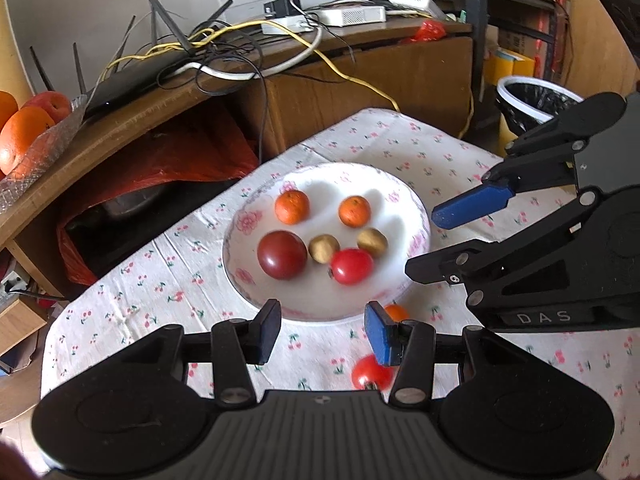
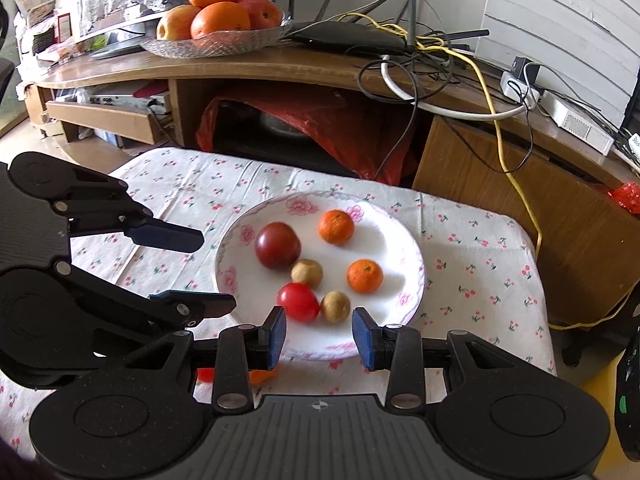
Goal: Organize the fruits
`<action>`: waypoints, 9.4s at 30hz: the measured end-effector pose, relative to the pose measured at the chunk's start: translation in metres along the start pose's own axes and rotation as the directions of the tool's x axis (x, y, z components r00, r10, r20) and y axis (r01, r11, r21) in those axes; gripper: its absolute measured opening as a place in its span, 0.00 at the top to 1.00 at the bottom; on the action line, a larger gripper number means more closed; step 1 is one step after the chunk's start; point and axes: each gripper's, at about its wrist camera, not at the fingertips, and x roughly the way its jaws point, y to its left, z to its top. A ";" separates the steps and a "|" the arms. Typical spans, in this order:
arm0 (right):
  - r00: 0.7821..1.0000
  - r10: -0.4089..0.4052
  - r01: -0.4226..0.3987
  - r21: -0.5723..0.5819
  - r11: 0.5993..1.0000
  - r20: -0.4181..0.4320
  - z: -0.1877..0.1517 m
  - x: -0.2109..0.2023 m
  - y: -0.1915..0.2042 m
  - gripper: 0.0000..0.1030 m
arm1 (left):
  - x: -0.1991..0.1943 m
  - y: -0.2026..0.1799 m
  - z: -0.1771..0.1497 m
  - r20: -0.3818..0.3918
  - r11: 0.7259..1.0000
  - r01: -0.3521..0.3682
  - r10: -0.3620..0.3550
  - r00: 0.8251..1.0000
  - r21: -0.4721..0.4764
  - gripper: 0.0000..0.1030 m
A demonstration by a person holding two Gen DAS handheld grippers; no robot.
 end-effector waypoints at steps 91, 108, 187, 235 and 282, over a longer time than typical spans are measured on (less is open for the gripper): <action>0.983 0.054 -0.064 -0.057 0.996 -0.174 -0.021 0.031 0.017 0.81 | 0.036 -0.016 -0.028 -0.123 0.997 0.054 -0.048 0.991 0.047 0.66; 0.985 0.081 -0.086 -0.032 0.996 -0.149 -0.013 0.020 0.015 0.81 | 0.024 -0.011 -0.017 -0.095 0.998 0.017 -0.011 0.995 0.063 0.66; 0.998 0.031 -0.029 0.044 0.999 -0.048 0.036 0.046 -0.021 0.78 | 0.062 0.016 0.039 -0.058 1.000 -0.020 0.021 0.998 0.006 0.66; 0.999 -0.045 0.046 0.093 0.995 -0.007 0.033 0.039 -0.026 0.62 | 0.047 0.019 0.038 -0.024 0.990 -0.104 0.102 0.995 -0.091 0.31; 0.985 -0.170 0.170 0.194 0.966 -0.014 -0.027 -0.043 0.013 0.51 | -0.030 -0.003 -0.013 0.007 0.941 -0.245 0.253 0.967 -0.233 0.00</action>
